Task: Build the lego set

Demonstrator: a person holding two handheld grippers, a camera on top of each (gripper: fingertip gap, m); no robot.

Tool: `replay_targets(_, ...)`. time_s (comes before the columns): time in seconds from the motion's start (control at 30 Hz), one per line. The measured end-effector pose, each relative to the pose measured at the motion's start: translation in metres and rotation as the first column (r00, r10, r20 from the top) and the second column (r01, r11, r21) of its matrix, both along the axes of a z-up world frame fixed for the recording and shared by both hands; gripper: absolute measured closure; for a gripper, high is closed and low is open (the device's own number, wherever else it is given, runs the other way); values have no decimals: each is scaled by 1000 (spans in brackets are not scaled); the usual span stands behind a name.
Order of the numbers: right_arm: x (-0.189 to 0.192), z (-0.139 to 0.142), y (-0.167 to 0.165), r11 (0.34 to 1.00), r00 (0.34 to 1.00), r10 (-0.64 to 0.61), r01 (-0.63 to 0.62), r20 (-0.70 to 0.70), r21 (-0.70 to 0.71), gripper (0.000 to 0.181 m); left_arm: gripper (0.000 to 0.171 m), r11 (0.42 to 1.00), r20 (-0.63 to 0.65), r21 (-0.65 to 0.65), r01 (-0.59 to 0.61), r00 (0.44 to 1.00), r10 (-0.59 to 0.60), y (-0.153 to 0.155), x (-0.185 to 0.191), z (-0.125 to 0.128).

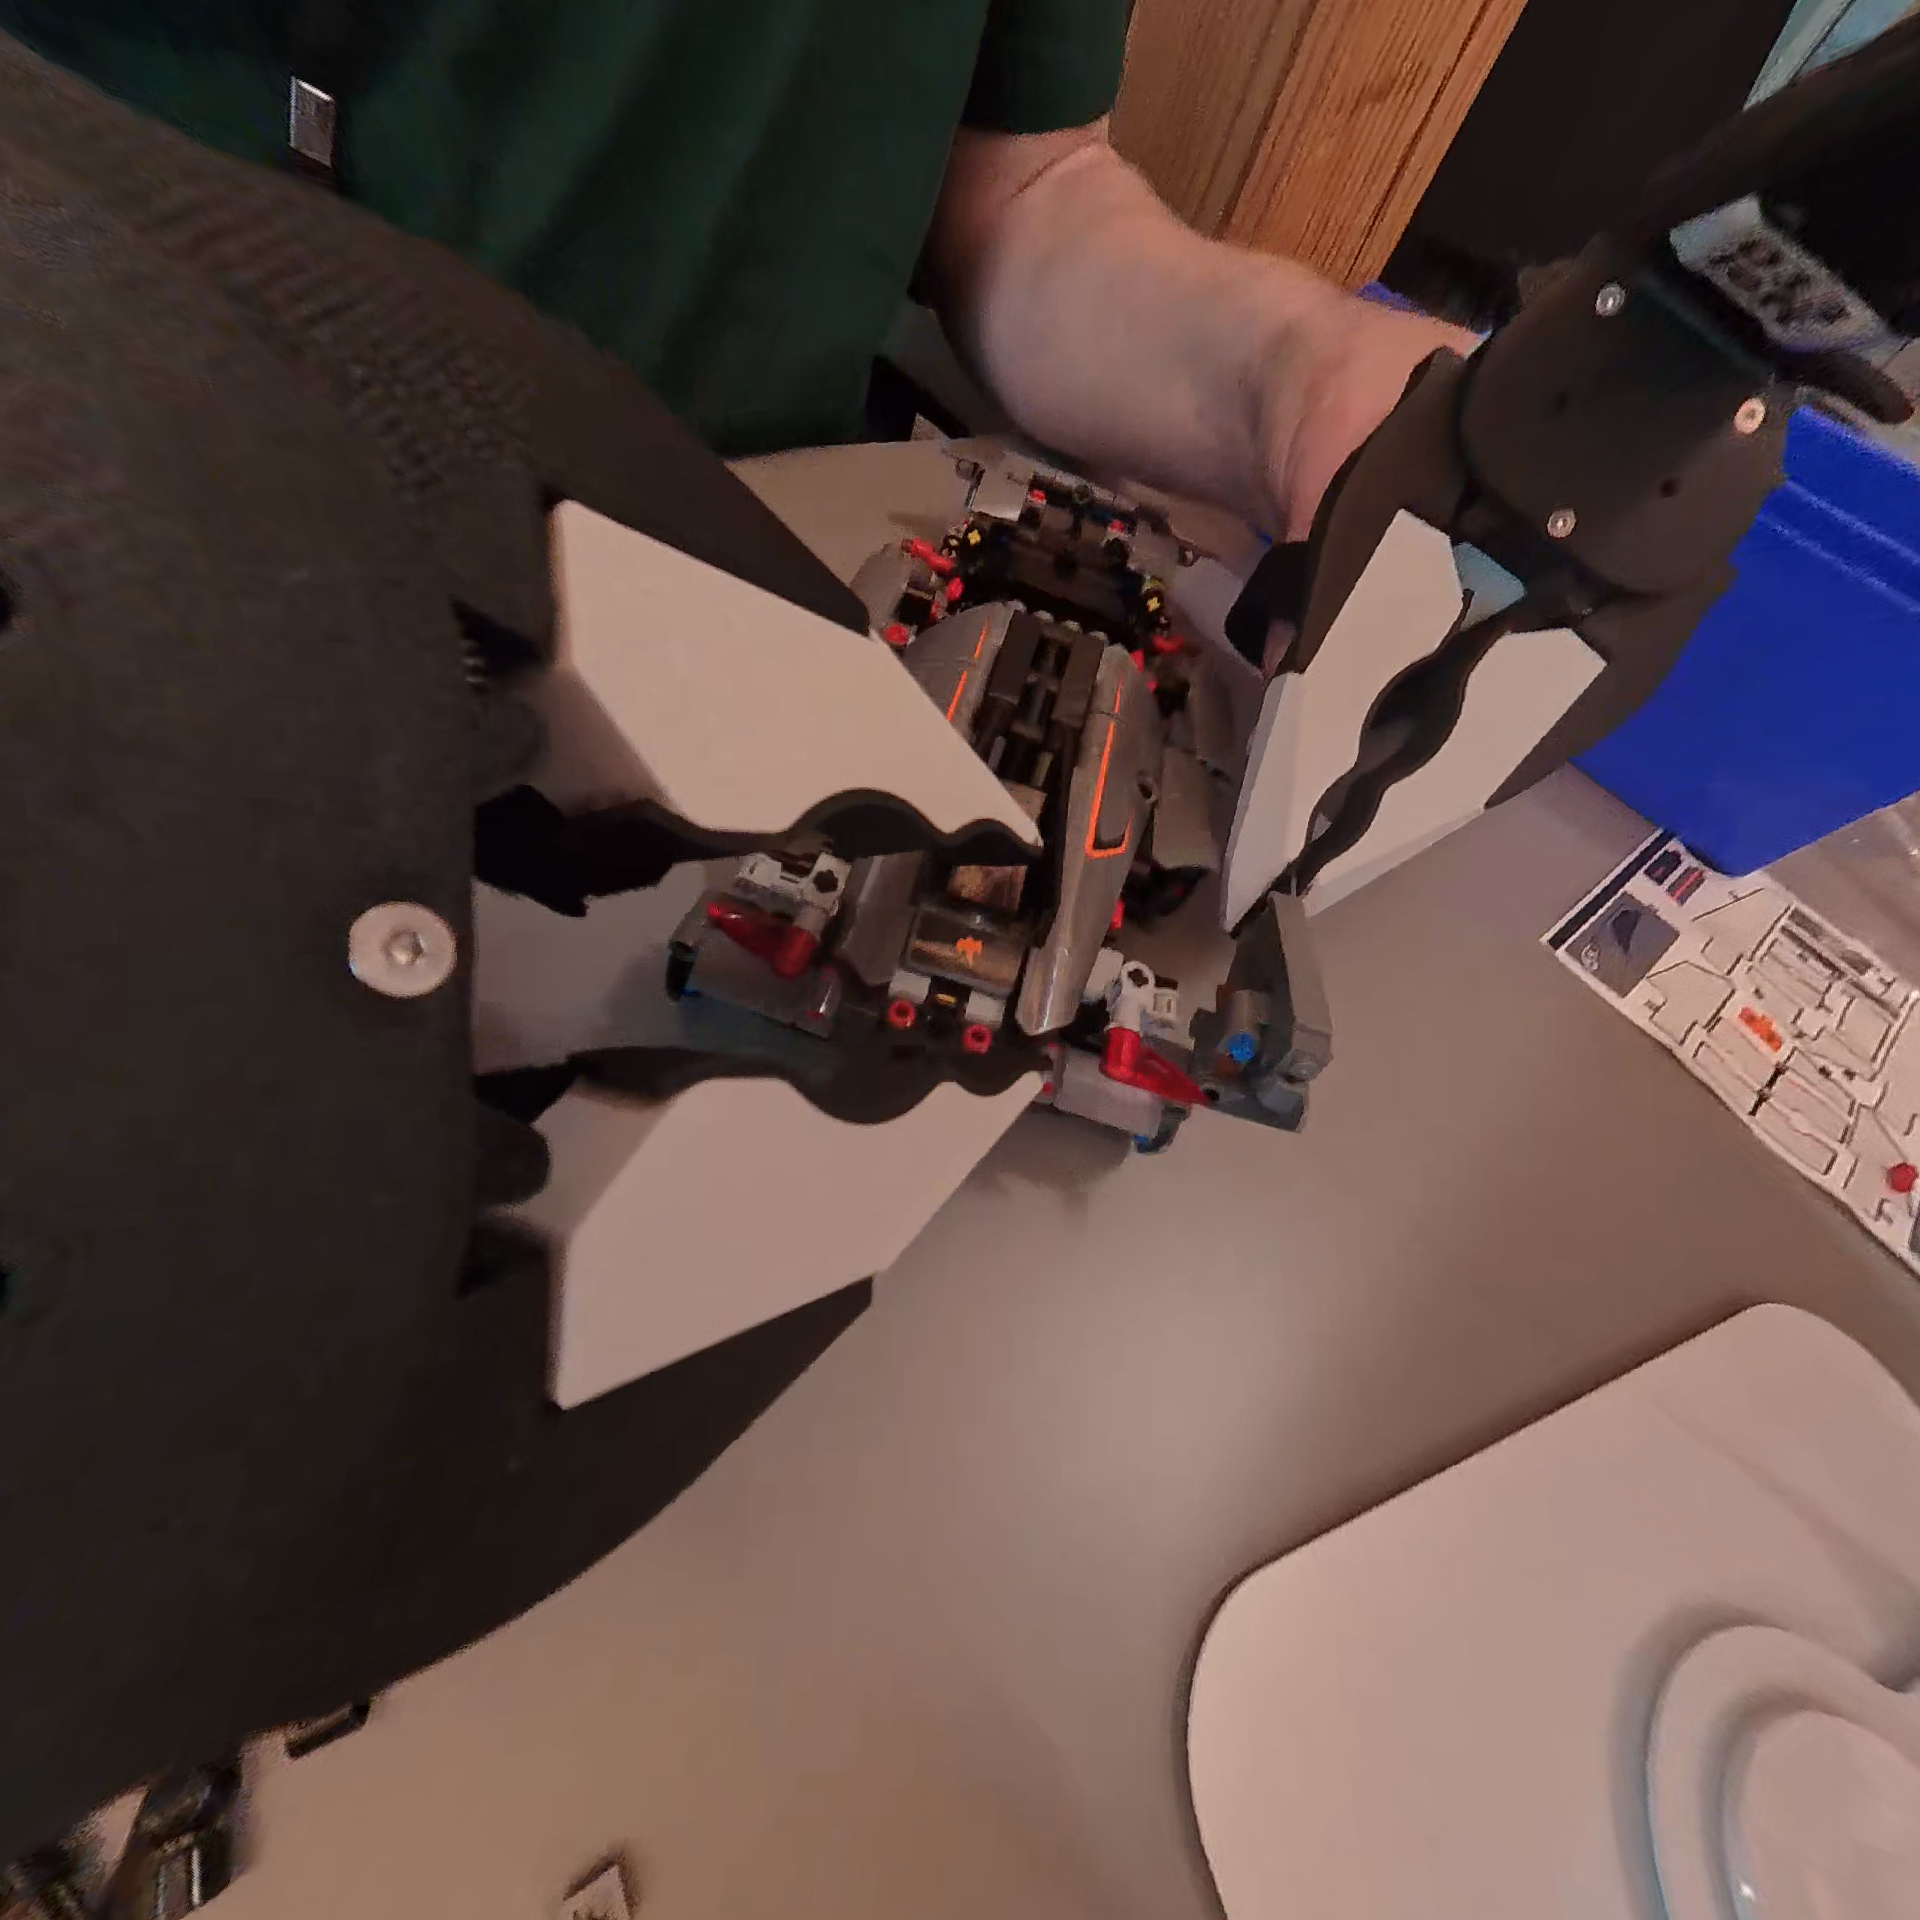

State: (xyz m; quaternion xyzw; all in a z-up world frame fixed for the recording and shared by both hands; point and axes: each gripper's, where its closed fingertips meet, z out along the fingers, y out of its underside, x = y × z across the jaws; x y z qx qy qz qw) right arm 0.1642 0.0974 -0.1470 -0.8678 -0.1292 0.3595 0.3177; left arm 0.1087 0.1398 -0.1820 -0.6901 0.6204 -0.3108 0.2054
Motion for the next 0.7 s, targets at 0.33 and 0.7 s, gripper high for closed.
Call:
replay_targets(0.33, -3, -8, -1, 999, 999, 14, -15, -36, -28, 144, 171, 999, 0, 2, -32, 999, 32, -3, 0, 4)
replay_targets(0.7, -6, -9, -6, 998, 999, 16, -19, -36, -67, 139, 171, 997, 0, -39, -59, 998, 59, -7, -1, 1)
